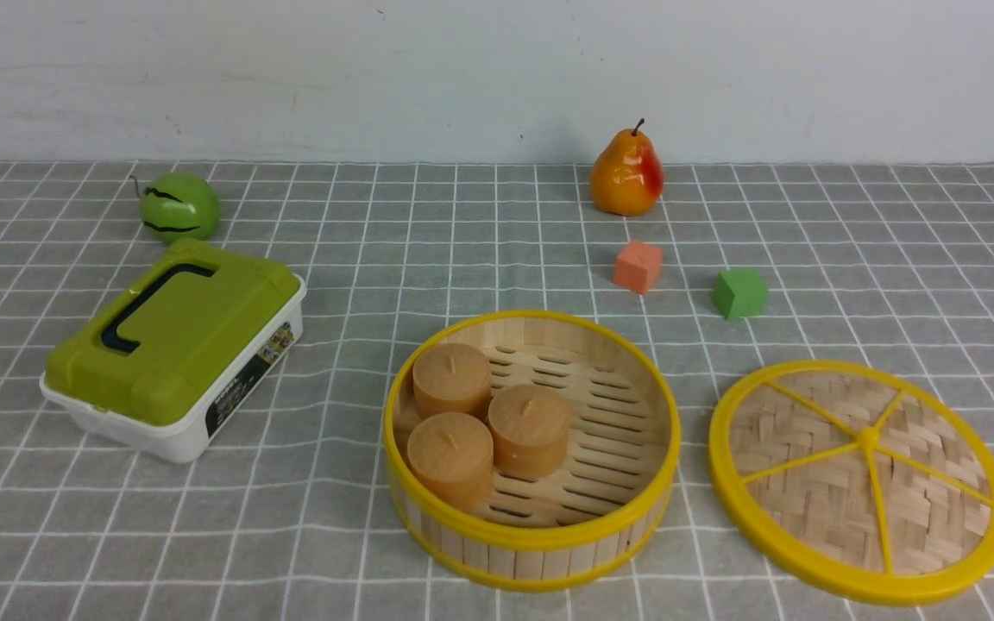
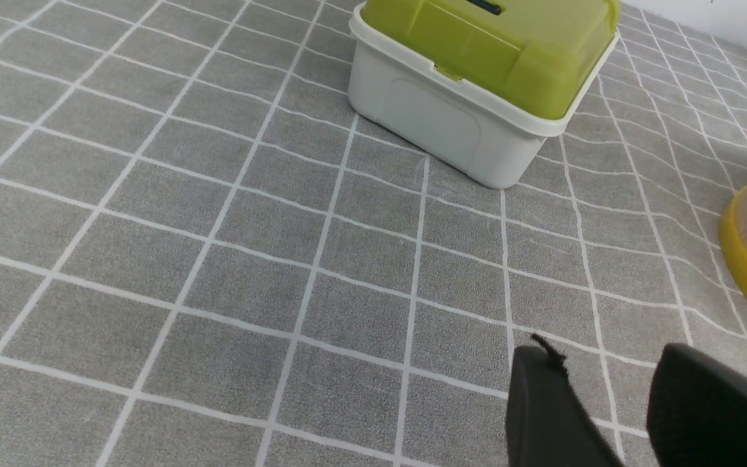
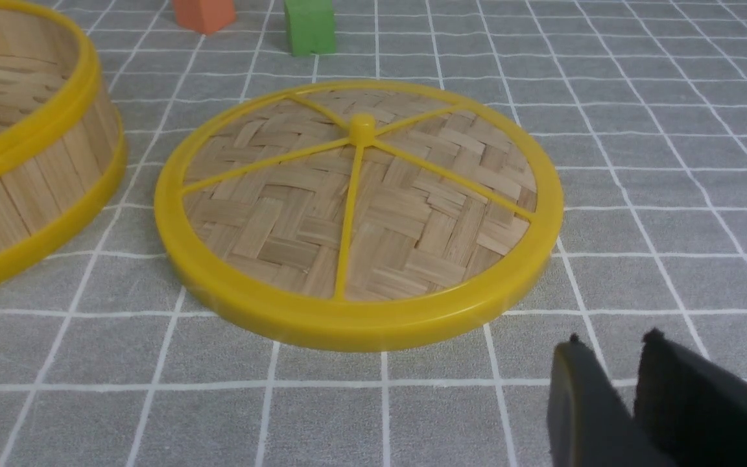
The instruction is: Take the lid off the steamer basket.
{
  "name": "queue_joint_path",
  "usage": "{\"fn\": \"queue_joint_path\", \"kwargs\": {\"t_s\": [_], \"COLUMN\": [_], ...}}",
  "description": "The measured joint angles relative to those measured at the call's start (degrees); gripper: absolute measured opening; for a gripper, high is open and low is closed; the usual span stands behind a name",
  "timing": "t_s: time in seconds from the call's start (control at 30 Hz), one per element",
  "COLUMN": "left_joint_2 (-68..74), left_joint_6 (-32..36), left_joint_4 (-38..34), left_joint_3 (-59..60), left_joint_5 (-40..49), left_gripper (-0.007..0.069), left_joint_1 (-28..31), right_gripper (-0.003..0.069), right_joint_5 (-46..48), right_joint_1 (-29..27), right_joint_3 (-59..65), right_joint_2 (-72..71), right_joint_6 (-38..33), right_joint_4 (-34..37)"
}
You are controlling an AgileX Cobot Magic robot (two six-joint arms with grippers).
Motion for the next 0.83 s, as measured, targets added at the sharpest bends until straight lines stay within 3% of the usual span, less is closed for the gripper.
{"fn": "queue_joint_path", "kwargs": {"t_s": [0.83], "left_joint_2": [0.0], "left_joint_6": [0.0], "left_joint_4": [0.0], "left_joint_3": [0.0], "left_joint_5": [0.0], "left_gripper": [0.0239], "left_joint_1": [0.0], "right_gripper": [0.0138], "right_joint_5": [0.0], "right_joint_1": [0.0], "right_joint_3": [0.0], "right_joint_2": [0.0], "right_joint_6": [0.0], "right_joint_4": [0.0]}}
